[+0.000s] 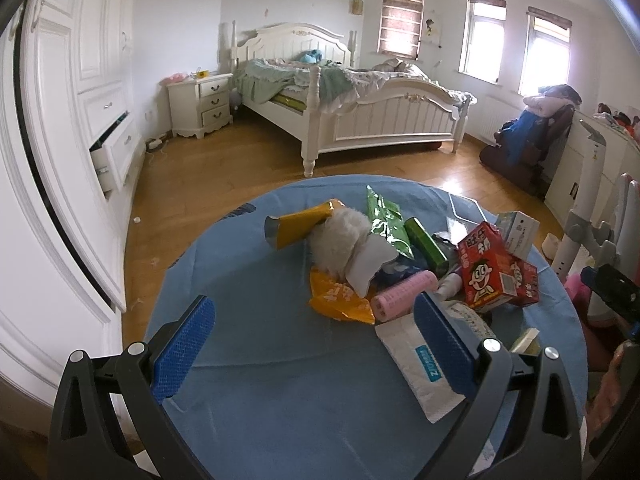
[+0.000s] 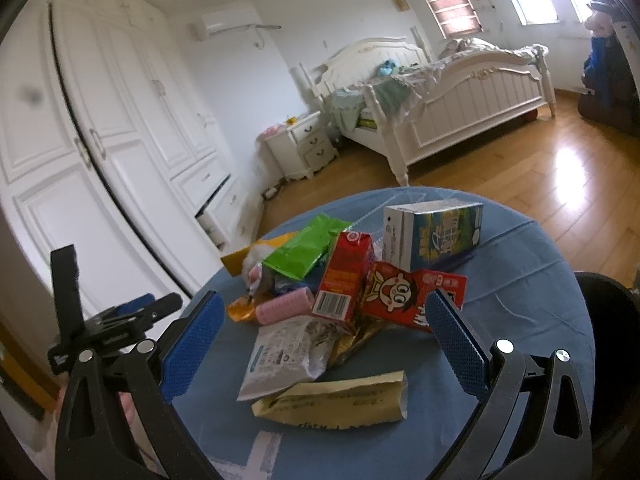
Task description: Collect trash
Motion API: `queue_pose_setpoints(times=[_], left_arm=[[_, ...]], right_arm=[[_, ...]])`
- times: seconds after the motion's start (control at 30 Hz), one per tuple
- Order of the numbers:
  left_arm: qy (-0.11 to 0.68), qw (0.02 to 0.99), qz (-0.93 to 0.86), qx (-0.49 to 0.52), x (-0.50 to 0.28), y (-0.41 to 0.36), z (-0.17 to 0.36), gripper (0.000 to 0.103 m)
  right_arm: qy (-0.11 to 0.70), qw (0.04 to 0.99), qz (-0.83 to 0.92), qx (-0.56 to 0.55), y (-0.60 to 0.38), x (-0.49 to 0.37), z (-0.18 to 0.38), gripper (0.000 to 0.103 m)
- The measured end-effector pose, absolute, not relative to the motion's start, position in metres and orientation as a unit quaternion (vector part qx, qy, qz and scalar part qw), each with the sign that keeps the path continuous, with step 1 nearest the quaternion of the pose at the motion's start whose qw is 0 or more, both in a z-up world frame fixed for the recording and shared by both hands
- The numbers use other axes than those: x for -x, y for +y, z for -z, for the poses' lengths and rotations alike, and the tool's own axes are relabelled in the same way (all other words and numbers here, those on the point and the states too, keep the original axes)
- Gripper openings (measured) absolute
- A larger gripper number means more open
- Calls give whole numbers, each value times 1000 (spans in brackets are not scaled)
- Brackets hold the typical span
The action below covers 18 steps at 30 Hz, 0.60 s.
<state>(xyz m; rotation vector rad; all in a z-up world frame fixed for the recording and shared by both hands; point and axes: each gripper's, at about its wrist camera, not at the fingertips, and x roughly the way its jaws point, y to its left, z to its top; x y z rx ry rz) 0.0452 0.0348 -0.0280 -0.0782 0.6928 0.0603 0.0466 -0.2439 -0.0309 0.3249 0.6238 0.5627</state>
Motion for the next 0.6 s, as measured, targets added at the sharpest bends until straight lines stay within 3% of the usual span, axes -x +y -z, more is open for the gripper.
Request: queue_pose_setpoints(times=[0.6], left_arm=[[359, 932, -31, 40, -67, 36, 39, 98]], right_arm=[[310, 897, -273, -156, -247, -65, 36, 99]])
